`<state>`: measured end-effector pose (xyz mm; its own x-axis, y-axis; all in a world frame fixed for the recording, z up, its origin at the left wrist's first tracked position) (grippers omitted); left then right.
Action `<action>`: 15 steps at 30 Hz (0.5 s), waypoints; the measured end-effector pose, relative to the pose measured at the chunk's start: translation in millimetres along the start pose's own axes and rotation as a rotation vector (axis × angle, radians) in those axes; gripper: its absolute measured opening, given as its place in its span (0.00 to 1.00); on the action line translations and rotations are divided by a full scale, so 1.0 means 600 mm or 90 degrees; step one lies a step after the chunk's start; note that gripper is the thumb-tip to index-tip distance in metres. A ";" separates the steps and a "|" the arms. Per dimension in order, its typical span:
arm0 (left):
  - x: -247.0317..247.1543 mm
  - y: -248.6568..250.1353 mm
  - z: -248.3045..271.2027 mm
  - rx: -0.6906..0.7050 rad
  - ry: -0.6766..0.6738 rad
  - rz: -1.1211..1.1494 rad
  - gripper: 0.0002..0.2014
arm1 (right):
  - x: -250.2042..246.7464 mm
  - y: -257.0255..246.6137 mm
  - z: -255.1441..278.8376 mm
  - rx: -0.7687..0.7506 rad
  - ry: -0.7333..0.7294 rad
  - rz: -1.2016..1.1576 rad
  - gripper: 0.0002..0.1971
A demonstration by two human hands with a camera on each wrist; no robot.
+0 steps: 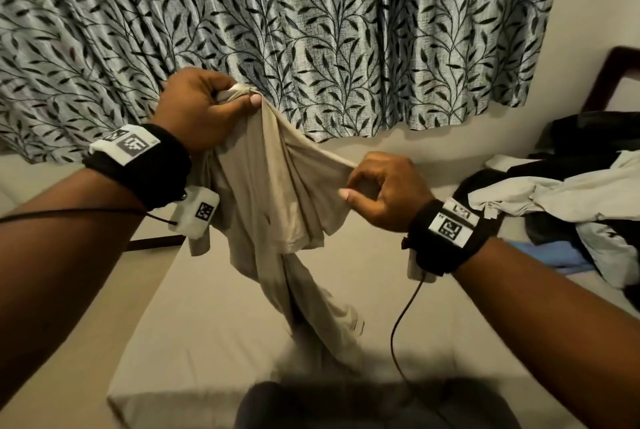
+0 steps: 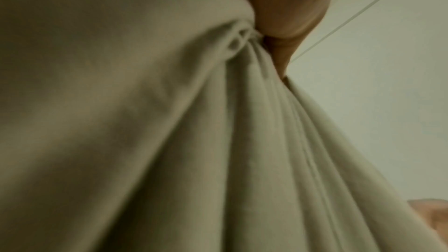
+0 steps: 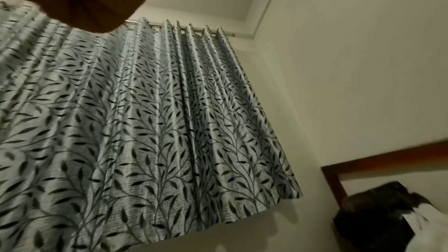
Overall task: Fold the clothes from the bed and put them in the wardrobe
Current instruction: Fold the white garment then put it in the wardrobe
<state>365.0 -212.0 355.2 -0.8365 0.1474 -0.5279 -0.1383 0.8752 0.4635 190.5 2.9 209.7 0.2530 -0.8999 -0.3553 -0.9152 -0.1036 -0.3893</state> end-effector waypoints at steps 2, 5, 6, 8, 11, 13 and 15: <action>0.008 0.011 -0.003 0.010 0.033 -0.057 0.20 | 0.029 -0.035 0.028 -0.021 -0.002 0.071 0.22; 0.019 0.030 -0.005 0.022 0.049 -0.091 0.16 | 0.077 -0.083 0.061 0.018 -0.017 0.199 0.35; 0.022 0.035 -0.005 0.019 0.050 -0.091 0.14 | 0.094 -0.089 0.067 0.038 -0.028 0.244 0.37; 0.022 0.042 -0.004 0.028 0.055 -0.104 0.13 | 0.123 -0.092 0.070 0.050 -0.049 0.288 0.33; 0.009 0.034 -0.007 0.038 0.069 -0.103 0.17 | 0.125 -0.064 0.057 0.054 -0.033 0.173 0.13; -0.007 0.016 -0.011 0.032 0.082 -0.130 0.19 | 0.095 -0.028 0.035 0.088 -0.031 0.073 0.09; -0.020 -0.005 -0.012 0.007 0.086 -0.146 0.18 | 0.053 -0.003 0.002 0.082 -0.026 0.050 0.07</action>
<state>371.8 -219.4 365.3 -0.8471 -0.1184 -0.5181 -0.3277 0.8838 0.3338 200.8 -24.9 198.0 0.1968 -0.8846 -0.4227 -0.8854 0.0248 -0.4641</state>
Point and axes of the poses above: each hand's wrist, its own z-axis away from the middle knuckle, its own x-axis out of the palm, y = z × x, the point moved 2 cm from there along -z, towards the middle knuckle, and after that the axes turned 13 degrees about y, right-handed, at the moved point
